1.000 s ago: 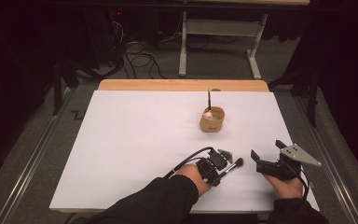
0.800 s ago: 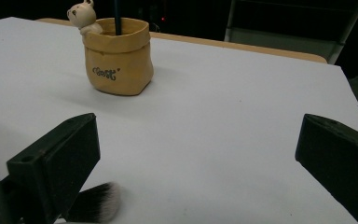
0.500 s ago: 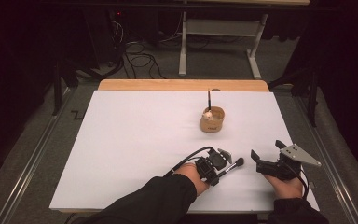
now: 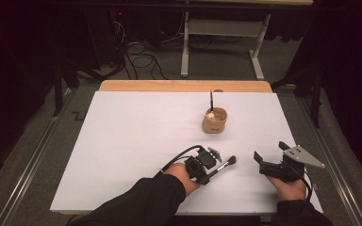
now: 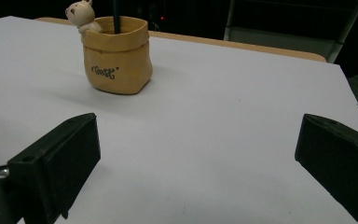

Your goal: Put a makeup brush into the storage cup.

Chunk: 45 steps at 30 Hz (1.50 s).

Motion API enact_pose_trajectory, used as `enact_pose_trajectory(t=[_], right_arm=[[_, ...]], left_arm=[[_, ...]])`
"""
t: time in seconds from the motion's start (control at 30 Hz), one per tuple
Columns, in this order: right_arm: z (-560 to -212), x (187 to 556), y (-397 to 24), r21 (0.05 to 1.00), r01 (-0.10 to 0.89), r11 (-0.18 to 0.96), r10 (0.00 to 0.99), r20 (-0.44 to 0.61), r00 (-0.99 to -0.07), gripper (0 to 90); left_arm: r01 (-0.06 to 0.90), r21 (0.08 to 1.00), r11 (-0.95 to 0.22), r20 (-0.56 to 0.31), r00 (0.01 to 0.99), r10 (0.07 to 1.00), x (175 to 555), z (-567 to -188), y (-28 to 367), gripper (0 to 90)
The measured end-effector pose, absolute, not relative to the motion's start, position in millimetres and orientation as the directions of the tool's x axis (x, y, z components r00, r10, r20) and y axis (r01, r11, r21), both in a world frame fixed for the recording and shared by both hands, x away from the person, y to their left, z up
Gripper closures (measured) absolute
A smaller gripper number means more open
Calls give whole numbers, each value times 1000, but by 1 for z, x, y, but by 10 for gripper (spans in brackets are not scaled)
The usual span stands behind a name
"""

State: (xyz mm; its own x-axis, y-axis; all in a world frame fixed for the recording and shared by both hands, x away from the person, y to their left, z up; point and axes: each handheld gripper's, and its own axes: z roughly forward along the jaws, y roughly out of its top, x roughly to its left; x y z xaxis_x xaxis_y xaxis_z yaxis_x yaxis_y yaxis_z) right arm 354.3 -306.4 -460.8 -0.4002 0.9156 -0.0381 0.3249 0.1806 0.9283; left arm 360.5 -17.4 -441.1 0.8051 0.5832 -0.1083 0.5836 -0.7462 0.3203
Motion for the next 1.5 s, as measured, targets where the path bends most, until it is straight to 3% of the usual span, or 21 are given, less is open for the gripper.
enact_pose_trajectory(t=[0.73, 1.5], right_arm=[[-462, 354, -305, 924, 332, 189, 915, -43, -402, 6], [-463, 355, -302, 924, 334, 185, 913, -36, -407, 6]], left_arm=[[710, 303, -636, -92, 686, 722, 373, -450, 98, 797], [764, 308, -567, -86, 616, 783, 374, -452, 148, 797]])
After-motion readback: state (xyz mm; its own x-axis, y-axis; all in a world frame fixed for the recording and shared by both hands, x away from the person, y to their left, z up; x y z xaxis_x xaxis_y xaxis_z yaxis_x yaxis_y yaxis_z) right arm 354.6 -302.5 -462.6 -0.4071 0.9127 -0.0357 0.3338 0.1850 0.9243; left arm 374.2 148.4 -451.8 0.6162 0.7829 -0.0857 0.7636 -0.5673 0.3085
